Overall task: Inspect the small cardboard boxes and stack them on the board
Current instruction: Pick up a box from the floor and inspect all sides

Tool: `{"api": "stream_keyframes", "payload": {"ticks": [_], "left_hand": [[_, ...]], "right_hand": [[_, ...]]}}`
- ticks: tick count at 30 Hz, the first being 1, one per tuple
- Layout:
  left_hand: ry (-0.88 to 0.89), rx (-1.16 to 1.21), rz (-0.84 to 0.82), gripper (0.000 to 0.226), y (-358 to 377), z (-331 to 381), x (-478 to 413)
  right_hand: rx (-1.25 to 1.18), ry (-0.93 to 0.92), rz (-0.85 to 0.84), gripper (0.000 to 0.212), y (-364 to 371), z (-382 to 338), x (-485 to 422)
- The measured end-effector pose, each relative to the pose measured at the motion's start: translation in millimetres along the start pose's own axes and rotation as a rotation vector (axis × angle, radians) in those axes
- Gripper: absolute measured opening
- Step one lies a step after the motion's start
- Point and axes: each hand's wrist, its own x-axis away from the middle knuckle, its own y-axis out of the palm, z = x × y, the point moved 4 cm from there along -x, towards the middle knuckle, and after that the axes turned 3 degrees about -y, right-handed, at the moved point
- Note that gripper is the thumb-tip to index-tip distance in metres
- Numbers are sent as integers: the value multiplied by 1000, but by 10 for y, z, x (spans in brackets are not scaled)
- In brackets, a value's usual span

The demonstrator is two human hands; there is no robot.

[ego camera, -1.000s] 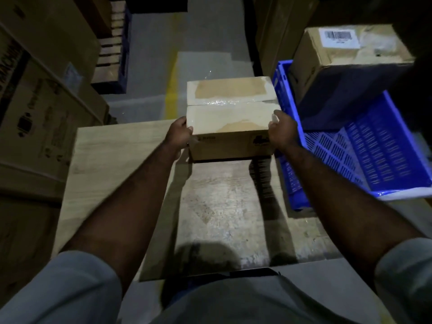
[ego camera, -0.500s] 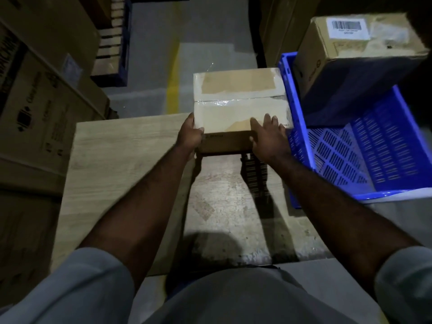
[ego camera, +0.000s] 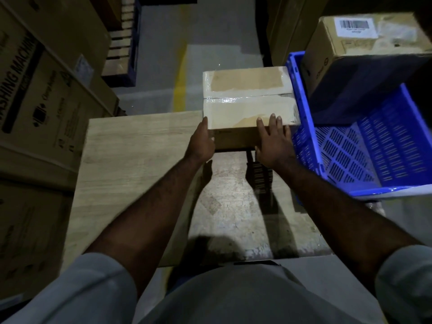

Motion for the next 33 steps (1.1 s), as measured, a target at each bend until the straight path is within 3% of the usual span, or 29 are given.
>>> {"api": "stream_keyframes", "payload": {"ticks": [4,9,13,22,25,28,33], "left_hand": [[50,-71,-36,78,42,-210,258],[41,-156,-102,79,133,-625,749],[-5,-156,-131,79,154,-975,1144],[-38,-150,-244,80,165,-1533,1879],[-77,-138,-218,69,70,-1582,2112],[-122,-111,-198,43,-18,-1604,2386],[-210,-144,-276,30,101,-1884,3038]], "right_hand": [[12,-20,-1,98,123,-248,288],[-80,-21,-44,74,391,-616,781],[-59,-18,-102,81,593,-880,1133],[-91,31,-92,72,889,-1354,1962],[-159,-25,-92,68,904,-1483,2171],[-213,-116,-100,62,923,-1562,2357],[-61,-265,-197,57,1074,-1622,2709]]}}
